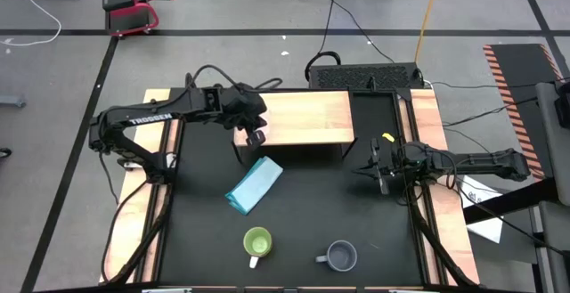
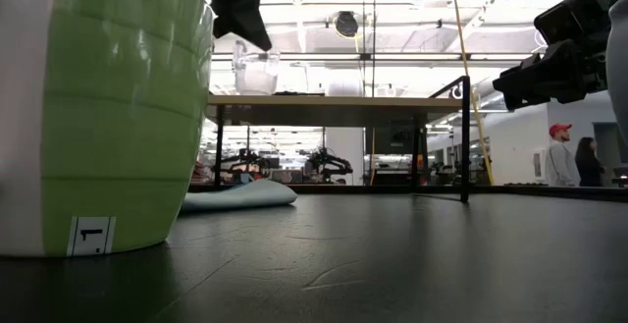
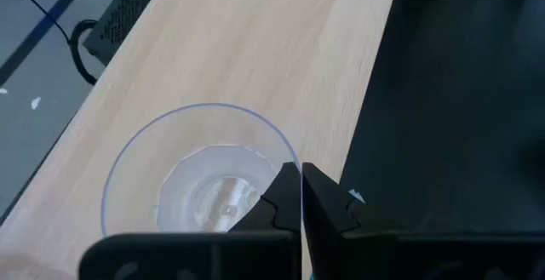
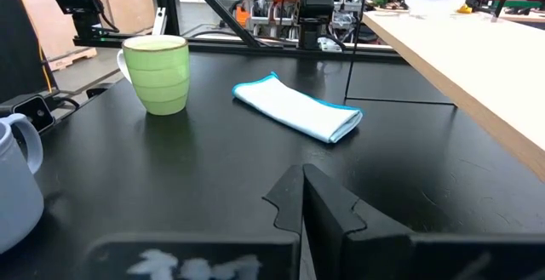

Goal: Stack small to large cups/mugs on shelf
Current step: Put the transparent mug on the shelf

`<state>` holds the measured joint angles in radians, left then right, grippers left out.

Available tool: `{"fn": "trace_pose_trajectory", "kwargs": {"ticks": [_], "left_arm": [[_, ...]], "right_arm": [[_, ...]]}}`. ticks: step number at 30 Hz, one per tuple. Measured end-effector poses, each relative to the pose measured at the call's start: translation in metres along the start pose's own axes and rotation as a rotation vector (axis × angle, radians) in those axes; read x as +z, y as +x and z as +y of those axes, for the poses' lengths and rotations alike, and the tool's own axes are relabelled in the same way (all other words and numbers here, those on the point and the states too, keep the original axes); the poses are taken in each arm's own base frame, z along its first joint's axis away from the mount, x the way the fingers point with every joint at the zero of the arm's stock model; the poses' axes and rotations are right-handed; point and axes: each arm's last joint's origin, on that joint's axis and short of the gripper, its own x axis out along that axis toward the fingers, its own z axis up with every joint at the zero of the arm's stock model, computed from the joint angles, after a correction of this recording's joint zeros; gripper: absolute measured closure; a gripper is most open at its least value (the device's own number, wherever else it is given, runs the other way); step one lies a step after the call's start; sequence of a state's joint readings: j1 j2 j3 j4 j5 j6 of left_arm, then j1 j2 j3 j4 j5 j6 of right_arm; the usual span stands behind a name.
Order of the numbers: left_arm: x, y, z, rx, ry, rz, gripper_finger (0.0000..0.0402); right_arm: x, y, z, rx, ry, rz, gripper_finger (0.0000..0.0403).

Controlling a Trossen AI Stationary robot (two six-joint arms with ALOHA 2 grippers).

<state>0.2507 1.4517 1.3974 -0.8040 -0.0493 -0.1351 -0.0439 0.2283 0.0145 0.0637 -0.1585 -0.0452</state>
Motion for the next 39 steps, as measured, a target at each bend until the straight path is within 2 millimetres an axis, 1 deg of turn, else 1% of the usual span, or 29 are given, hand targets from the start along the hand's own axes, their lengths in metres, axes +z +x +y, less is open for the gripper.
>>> {"fn": "trace_pose_trajectory", "kwargs": {"ticks": [8,18,21,26,39], "left_arm": [[-0.001,0.000,-0.006,0.016,-0.011,0.001,0.0401],[-0.016,0.019,-0.006,0.019,-0.036,0.002,0.0401],[-0.018,0.022,-0.007,0.007,-0.037,-0.004,0.0401],[-0.018,0.021,-0.006,-0.012,-0.032,-0.006,0.0401],[-0.017,0.015,0.006,-0.053,-0.074,-0.013,0.0401]], "right_arm": [[0.000,0.000,0.000,0.000,0.000,0.000,0.0403],[0.000,0.000,0.000,0.000,0.008,0.000,0.0403],[0.000,0.000,0.000,0.000,0.008,0.000,0.0403],[0.000,0.000,0.000,0.000,0.008,0.000,0.0403],[0.002,0.000,0.000,-0.001,0.006,-0.015,0.0403]]}}
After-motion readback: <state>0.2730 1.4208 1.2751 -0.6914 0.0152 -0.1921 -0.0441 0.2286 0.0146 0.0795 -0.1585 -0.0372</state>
